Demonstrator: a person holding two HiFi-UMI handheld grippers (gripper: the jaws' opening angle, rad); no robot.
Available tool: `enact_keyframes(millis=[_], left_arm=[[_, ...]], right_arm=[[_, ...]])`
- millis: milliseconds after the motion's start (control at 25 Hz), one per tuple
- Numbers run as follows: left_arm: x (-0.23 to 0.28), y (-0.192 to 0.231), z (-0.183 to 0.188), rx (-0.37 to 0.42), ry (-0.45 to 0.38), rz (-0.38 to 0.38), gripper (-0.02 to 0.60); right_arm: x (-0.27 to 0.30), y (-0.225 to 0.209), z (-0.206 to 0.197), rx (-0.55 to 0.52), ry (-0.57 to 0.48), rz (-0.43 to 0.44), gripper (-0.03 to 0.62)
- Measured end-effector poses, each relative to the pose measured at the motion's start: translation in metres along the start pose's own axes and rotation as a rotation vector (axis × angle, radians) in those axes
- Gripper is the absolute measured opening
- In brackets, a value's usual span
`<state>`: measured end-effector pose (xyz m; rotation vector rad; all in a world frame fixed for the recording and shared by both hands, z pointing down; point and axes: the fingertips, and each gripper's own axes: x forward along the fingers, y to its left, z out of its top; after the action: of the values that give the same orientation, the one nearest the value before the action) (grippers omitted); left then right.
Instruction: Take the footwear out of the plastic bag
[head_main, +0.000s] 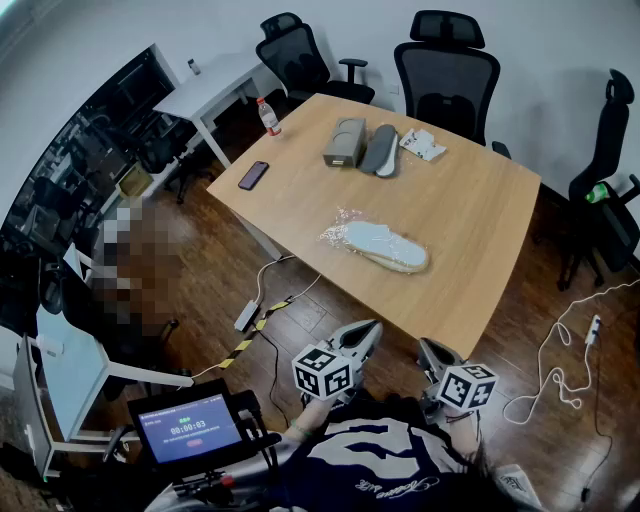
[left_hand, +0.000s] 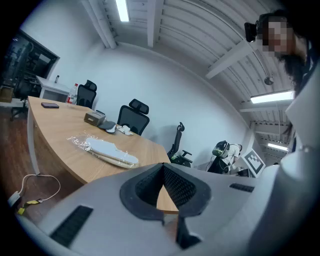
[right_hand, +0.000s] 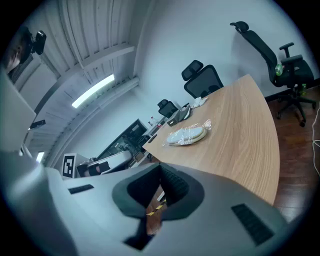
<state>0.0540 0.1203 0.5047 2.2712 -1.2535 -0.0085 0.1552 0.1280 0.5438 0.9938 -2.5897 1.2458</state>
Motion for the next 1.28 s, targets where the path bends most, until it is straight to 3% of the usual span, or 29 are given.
enact_keyframes(millis=[680, 960, 1280], left_arm=[[0.008, 0.048, 0.000, -0.069, 0.015, 0.132, 0.003], [0.039, 0.118, 0.025, -0.091, 0.049, 0.155, 0.003], [0.060, 0.215, 0.059, -0.129, 0.132, 0.140, 0.022]], right_arm=[[0.031, -0.029, 0.007, 0.024, 0.063, 0.049, -0.005], [0.083, -0.050, 0.045, 0.049, 0.029, -0.003, -0.005], [0.167, -0.043, 0.092, 0.056, -0.002, -0.079, -0.005]])
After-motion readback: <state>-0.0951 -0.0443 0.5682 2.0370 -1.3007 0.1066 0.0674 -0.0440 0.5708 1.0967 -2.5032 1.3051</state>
